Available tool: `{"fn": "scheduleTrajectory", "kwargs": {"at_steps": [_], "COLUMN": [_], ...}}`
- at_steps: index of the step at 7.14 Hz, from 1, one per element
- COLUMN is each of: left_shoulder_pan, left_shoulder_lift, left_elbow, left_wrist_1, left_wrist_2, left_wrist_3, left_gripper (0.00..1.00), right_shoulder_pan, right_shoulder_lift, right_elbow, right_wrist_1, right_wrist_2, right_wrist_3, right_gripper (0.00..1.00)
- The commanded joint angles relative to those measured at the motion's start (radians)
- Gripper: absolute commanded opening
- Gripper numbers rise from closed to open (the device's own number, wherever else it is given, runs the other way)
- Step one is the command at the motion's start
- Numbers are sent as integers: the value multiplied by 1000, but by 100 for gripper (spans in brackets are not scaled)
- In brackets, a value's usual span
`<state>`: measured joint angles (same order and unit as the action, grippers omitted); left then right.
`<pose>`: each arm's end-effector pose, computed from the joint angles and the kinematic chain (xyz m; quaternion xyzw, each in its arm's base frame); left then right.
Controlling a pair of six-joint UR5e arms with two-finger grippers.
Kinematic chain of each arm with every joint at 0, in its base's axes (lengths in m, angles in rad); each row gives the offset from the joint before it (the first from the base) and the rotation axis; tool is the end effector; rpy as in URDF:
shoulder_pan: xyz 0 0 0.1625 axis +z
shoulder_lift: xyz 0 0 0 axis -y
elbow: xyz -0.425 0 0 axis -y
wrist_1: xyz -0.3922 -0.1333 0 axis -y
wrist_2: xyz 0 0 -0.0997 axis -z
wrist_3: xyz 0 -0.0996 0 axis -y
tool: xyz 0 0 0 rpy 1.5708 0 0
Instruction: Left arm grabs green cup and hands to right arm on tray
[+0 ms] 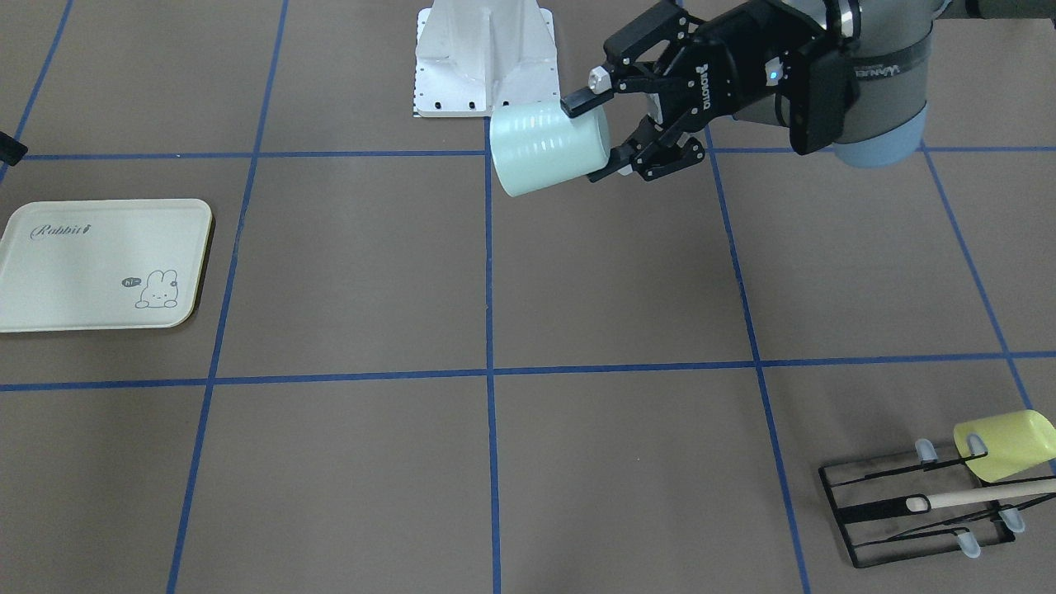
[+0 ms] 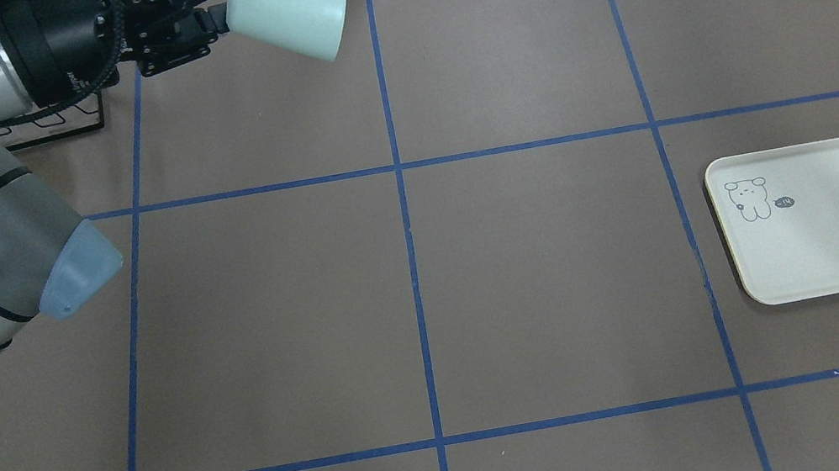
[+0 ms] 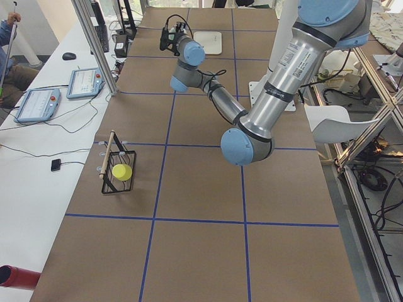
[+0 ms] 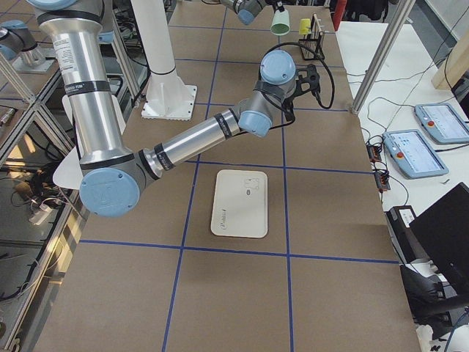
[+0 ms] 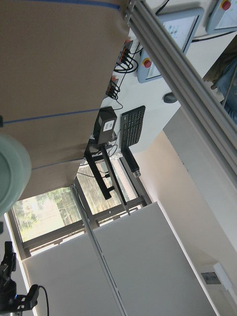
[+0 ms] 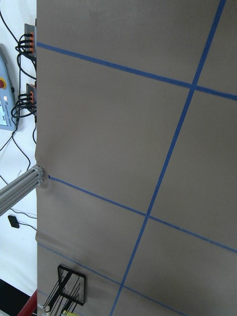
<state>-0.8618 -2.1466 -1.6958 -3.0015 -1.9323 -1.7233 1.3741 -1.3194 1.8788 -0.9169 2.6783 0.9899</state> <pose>0.2882 -0.4867 0.1321 0.2174 0.8375 -0.0936 0.4925 -0.0572 -0.5134 0.2882 0.1605 -0.6293 -0.0066 0.7604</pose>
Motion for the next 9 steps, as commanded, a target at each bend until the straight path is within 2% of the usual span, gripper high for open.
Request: {"fn": "scheduleTrajectory", "kwargs": {"at_steps": [1,2,3,7,9], "left_shoulder_pan": [17,17,18,20,20], "left_shoulder_lift": [-36,-41,-58,-82,-82], "left_elbow": [-7,-8,-7,-7,-8], "left_wrist_1": [-14,-48,-86,-88,-89], "left_wrist_2": [6,47,93,96,102], "left_wrist_3": [-48,-47,-41,-47,-70], "left_gripper": [0,0,0,0,0], "right_shoulder_pan": [-39,-84,-128,-173,-175], "right_shoulder_lift": [112,127,146,213,291], "right_elbow": [5,13,10,20,25], "right_wrist_1": [65,100,96,99,102], "right_wrist_2": [-23,-69,-77,-101,-149], "right_wrist_3": [279,423,444,522,665], "right_gripper": [98,98,99,100,99]}}
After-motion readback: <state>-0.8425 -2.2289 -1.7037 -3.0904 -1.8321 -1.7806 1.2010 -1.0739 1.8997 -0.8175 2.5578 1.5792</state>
